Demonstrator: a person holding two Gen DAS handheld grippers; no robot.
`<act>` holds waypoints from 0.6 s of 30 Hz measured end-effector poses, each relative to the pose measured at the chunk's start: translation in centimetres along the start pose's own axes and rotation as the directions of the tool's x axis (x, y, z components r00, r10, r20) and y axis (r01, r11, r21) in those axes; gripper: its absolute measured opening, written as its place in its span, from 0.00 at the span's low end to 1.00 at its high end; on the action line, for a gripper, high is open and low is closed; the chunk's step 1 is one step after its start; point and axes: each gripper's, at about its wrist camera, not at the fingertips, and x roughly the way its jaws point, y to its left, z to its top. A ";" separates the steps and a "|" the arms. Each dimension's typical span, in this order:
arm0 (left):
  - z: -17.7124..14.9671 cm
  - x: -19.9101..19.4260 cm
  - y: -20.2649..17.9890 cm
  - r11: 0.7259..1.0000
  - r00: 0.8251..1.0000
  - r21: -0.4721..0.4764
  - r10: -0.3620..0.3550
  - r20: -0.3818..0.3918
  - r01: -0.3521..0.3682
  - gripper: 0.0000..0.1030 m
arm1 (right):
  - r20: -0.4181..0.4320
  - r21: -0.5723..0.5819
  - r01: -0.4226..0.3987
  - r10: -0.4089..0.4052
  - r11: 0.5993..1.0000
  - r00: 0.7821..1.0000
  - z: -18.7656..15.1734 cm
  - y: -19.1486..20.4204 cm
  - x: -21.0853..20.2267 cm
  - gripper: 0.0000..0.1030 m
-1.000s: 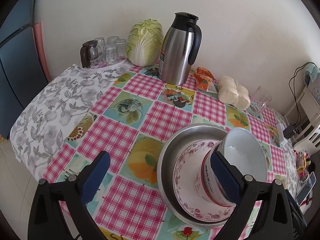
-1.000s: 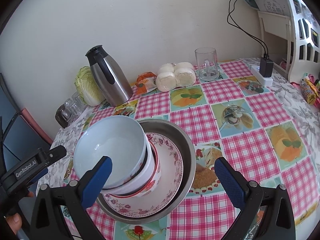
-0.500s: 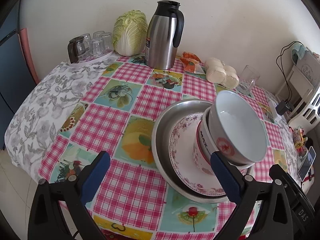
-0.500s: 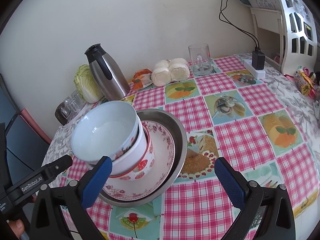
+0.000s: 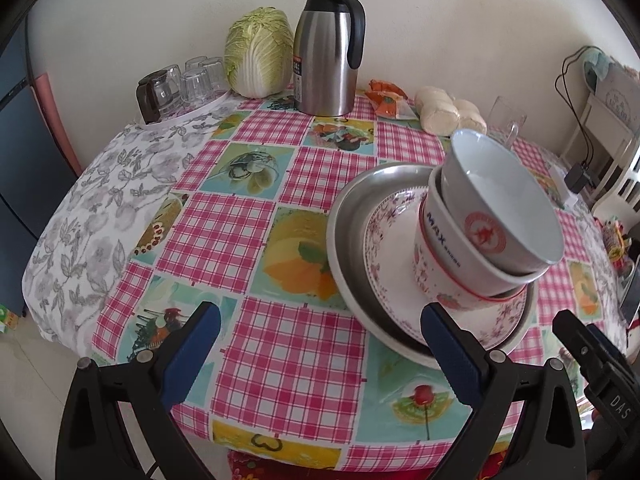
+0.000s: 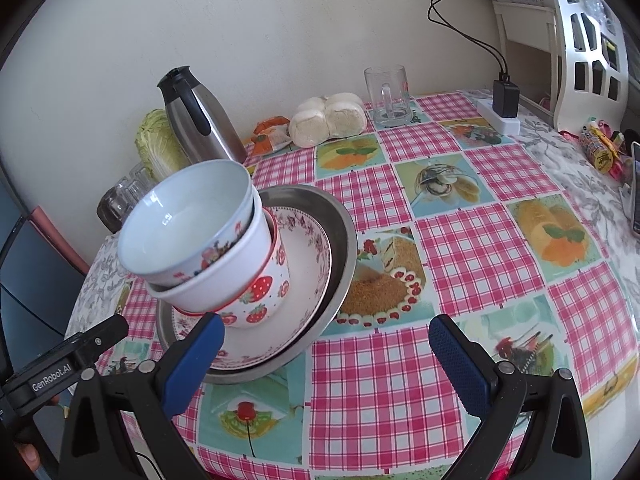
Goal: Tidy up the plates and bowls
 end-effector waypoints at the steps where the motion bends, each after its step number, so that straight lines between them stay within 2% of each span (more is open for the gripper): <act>1: -0.1 0.1 -0.1 1.000 1.000 0.011 0.006 -0.006 -0.005 0.97 | -0.003 -0.004 0.002 -0.002 1.000 1.000 -0.1 0.1 0.1 1.00; 5: -0.4 0.7 -0.4 0.998 0.999 0.053 0.040 -0.031 -0.039 0.97 | -0.013 -0.020 0.009 -0.009 1.000 1.000 -0.5 0.4 0.3 1.00; 12: -0.5 1.9 0.4 0.997 0.996 0.056 0.063 -0.070 -0.059 0.97 | -0.031 -0.034 0.024 -0.025 0.999 0.999 -0.9 0.7 0.9 1.00; 18: -0.4 2.2 0.5 0.995 0.995 0.077 0.072 -0.063 -0.067 0.97 | -0.044 -0.043 0.031 -0.033 0.999 0.998 -1.1 1.2 1.4 1.00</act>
